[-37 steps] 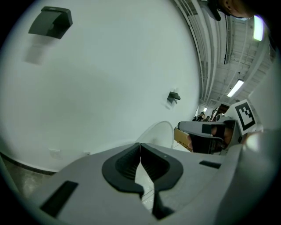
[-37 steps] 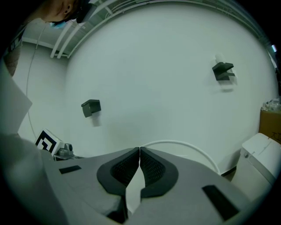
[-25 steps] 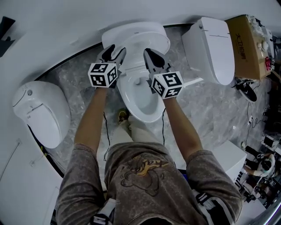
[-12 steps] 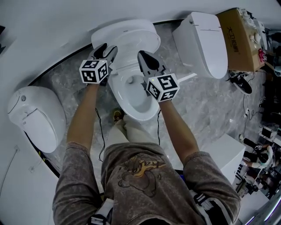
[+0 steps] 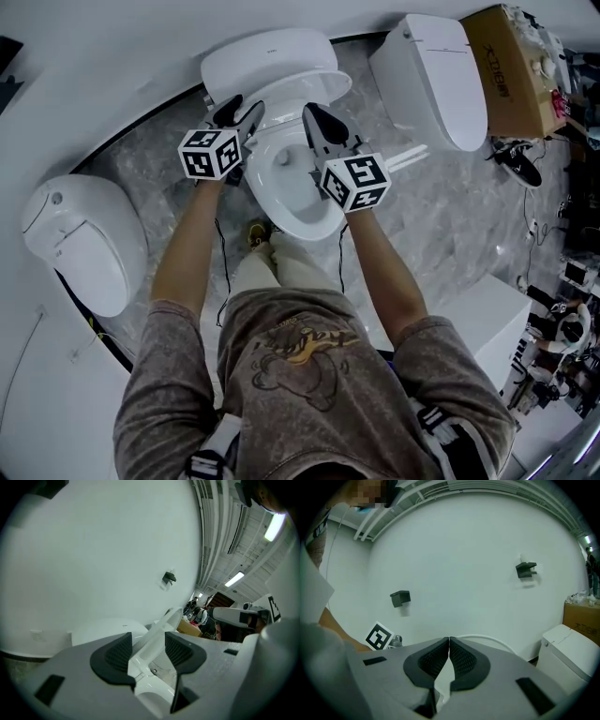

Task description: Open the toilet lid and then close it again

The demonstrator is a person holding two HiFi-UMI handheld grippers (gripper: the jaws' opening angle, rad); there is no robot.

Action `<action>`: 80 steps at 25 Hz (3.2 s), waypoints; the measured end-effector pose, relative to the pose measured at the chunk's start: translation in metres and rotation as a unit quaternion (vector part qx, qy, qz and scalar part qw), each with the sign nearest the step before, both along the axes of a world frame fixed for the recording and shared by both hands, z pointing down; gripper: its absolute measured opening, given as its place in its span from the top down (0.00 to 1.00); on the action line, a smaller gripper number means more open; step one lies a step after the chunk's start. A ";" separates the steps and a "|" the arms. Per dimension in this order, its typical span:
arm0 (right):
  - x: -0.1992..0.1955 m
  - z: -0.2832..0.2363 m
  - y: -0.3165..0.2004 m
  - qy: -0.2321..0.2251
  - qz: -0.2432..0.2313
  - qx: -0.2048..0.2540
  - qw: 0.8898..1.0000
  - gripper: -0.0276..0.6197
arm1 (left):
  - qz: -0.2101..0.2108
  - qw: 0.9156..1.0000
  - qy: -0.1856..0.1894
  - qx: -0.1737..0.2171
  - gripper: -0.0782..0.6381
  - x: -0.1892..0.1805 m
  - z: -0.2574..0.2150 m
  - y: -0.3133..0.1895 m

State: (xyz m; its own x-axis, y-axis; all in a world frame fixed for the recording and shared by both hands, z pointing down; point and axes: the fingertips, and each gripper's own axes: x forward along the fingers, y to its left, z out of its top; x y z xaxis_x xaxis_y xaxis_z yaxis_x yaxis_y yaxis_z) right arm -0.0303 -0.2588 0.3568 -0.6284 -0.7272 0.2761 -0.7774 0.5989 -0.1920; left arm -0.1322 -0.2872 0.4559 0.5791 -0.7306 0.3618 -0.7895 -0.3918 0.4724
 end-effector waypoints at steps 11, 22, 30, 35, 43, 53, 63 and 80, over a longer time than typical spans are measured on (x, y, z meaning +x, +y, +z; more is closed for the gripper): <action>0.018 -0.018 0.065 0.005 0.018 0.012 1.000 0.91 | 0.022 0.999 0.032 -0.009 0.59 0.028 -0.004 0.068; 0.038 -0.019 0.106 -0.008 0.004 0.010 1.000 0.91 | 0.090 0.996 -0.022 -0.009 0.58 0.071 0.012 0.155; 0.066 0.006 0.134 -0.008 0.017 -0.014 1.000 0.91 | 0.192 0.976 -0.095 -0.022 0.57 0.099 0.050 0.220; 0.088 0.025 0.156 -0.003 0.027 -0.036 0.999 0.91 | 0.218 0.969 -0.106 -0.034 0.56 0.114 0.073 0.260; 0.109 0.071 0.182 -0.002 0.040 -0.076 0.996 0.91 | 0.198 0.973 -0.058 -0.103 0.58 0.126 0.114 0.290; 0.135 0.113 0.201 -0.001 0.058 -0.112 0.992 0.91 | 0.191 0.964 -0.077 -0.169 0.64 0.139 0.164 0.315; 0.155 0.156 0.218 0.003 0.079 -0.148 0.986 0.91 | 0.185 0.952 -0.139 -0.202 0.82 0.138 0.208 0.325; 0.160 0.225 0.260 0.001 0.090 -0.194 0.977 0.91 | 0.159 0.940 -0.178 -0.245 0.88 0.142 0.289 0.347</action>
State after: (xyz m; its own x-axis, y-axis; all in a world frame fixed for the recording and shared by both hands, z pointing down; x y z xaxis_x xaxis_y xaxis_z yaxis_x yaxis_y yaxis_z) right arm 0.1295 0.0012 0.5814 -0.4991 -0.6664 0.5539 -0.8642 0.3358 -0.3748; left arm 0.0098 0.0603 0.7449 0.5186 -0.2362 0.8217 -0.8116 -0.4384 0.3862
